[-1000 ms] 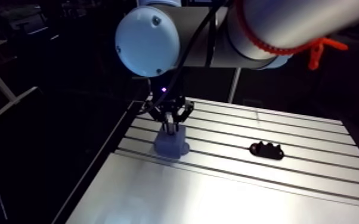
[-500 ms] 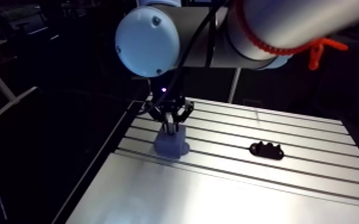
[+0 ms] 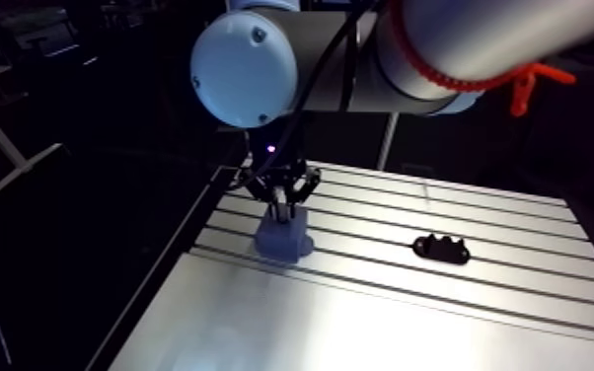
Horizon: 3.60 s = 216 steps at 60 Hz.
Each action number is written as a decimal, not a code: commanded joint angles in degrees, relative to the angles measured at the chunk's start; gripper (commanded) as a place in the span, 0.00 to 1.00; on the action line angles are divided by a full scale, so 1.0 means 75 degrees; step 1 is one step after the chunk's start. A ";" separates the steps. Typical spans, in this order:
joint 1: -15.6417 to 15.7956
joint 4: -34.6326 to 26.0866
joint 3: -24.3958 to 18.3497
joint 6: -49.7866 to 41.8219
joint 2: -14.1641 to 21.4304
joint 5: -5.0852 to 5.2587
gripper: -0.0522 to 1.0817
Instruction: Pick up the M10 bolt and insert it into the hex recess until seated.
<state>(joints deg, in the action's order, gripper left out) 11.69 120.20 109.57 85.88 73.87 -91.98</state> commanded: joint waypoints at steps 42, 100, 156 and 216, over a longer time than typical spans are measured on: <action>0.0000 0.0000 -0.0002 0.0098 -0.0012 0.0012 0.68; 0.0012 -0.0024 -0.0002 0.0555 -0.0024 0.0012 0.68; 0.0000 -0.0047 -0.0095 0.1132 -0.0094 0.0000 0.68; 0.0012 -0.0059 -0.0037 0.1808 -0.0094 0.0012 0.68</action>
<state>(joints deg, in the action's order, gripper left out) 11.78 119.73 109.14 98.18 73.11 -91.91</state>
